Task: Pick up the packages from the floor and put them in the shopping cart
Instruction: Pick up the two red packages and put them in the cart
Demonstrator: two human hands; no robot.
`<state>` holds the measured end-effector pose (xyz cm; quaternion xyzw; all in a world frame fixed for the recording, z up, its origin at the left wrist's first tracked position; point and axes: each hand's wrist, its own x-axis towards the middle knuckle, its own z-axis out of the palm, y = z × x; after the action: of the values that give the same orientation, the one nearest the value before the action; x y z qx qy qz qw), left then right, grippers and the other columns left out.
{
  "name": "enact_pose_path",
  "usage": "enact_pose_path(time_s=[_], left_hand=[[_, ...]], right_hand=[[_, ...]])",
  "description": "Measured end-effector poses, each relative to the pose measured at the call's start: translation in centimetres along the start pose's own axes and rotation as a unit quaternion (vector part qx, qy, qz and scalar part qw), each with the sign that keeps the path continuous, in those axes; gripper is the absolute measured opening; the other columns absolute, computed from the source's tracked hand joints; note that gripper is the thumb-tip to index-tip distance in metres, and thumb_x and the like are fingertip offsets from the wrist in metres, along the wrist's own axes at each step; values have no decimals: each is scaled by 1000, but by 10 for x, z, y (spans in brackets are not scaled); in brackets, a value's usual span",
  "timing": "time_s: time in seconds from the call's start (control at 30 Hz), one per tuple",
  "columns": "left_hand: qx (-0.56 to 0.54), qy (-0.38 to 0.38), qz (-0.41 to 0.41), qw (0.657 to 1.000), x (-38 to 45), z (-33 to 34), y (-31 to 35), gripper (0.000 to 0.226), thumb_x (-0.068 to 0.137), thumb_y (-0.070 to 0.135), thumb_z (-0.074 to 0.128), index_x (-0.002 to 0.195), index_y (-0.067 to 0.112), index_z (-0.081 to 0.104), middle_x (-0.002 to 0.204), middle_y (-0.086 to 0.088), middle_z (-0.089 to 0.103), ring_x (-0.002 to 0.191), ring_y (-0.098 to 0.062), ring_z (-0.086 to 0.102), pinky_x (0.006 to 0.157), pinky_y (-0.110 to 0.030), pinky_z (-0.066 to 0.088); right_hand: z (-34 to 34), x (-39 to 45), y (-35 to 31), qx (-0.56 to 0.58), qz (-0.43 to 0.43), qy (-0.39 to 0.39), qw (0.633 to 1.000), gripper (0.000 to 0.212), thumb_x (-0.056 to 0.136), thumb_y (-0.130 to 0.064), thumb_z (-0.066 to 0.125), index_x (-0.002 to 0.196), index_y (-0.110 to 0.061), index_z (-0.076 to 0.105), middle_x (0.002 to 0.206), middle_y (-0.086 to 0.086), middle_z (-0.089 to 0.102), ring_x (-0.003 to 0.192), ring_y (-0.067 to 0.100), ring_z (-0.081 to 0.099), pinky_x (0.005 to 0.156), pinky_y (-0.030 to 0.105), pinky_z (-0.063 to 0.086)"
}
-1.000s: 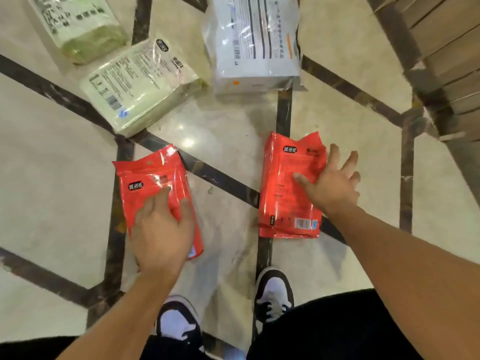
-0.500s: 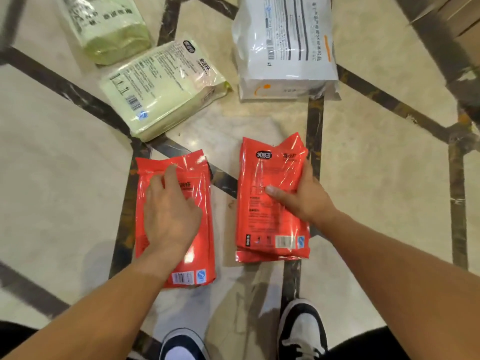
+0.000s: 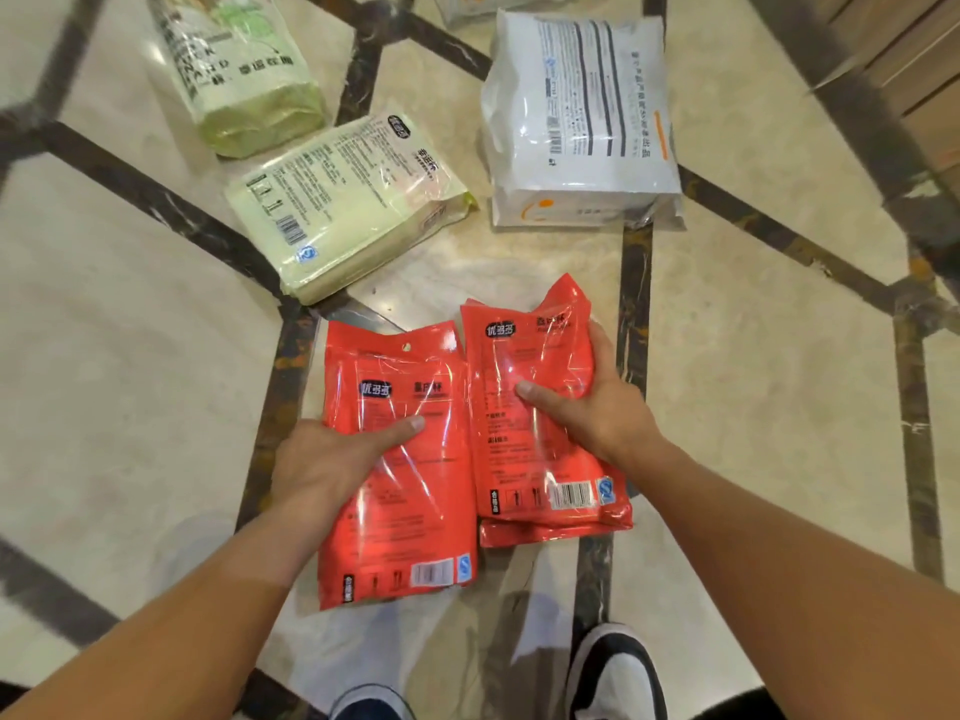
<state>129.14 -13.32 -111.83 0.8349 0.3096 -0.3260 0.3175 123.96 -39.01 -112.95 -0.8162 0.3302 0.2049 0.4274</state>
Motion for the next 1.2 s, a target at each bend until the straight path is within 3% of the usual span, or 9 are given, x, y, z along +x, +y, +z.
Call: enact_pose_path(time_s=[0.07,0.17,0.3,0.4,0.63,0.83,0.97,1.13,1.2], left_hand=[[-21,-19,17,999,0,1,1,67,45,69,94,92,24,75,97,-4,78,85,-26,74,87,-42,60],[-65,-43,31,997,1,2,5,82,41,70,94,108,28,73,103,0,77,93,-26,74,94,-47,59],[-80,-35,46,995,1,7,14,88,41,71,92,112,26,68,98,6,74,88,-20,71,90,-40,56],[-59,3,65,996,-3,12,24,96,37,82,83,114,26,68,102,4,75,91,-23,72,90,-43,58],[-28,98,129,986,-59,-7,65,80,54,79,80,115,28,72,115,1,75,106,-29,70,95,-42,54],[-36,113,183,976,-155,-77,102,83,53,84,76,110,23,76,109,-4,77,106,-29,70,82,-32,47],[-50,92,212,972,-254,-143,160,53,61,74,83,86,29,72,87,5,69,85,-21,64,78,-30,44],[-67,70,281,955,-408,-232,254,67,50,79,83,93,27,79,87,6,77,89,-22,74,86,-39,58],[-81,41,323,942,-476,-274,296,54,54,73,87,86,30,80,81,12,78,83,-16,75,85,-37,59]], right_hand=[[-1,1,0,26,-7,3,1000,108,75,-68,79,157,-51,11,127,1,70,112,31,69,102,50,54],[-4,1,0,52,-12,-1,999,102,77,-63,80,156,-51,15,119,-7,69,109,26,71,100,46,55],[-6,3,-5,62,12,41,997,112,74,-65,81,160,-38,14,129,2,67,114,30,68,101,50,54],[-12,5,-17,51,42,83,994,94,75,-61,81,149,-20,38,129,5,67,116,30,66,99,43,53],[-60,-35,-60,34,-3,126,991,77,81,-58,79,140,-18,48,125,2,68,111,24,66,95,37,52],[-151,-118,-103,83,-18,156,984,73,77,-63,80,134,-24,57,121,-2,72,108,20,68,95,38,55],[-229,-197,-149,105,-14,162,981,69,78,-66,76,131,-24,62,115,-4,73,106,19,69,88,33,53],[-362,-327,-223,126,-22,188,974,57,80,-61,77,120,-25,61,96,-12,65,90,13,60,75,27,44],[-423,-381,-259,123,-25,210,970,59,80,-63,76,122,-24,64,99,-10,63,89,13,56,69,25,40]])
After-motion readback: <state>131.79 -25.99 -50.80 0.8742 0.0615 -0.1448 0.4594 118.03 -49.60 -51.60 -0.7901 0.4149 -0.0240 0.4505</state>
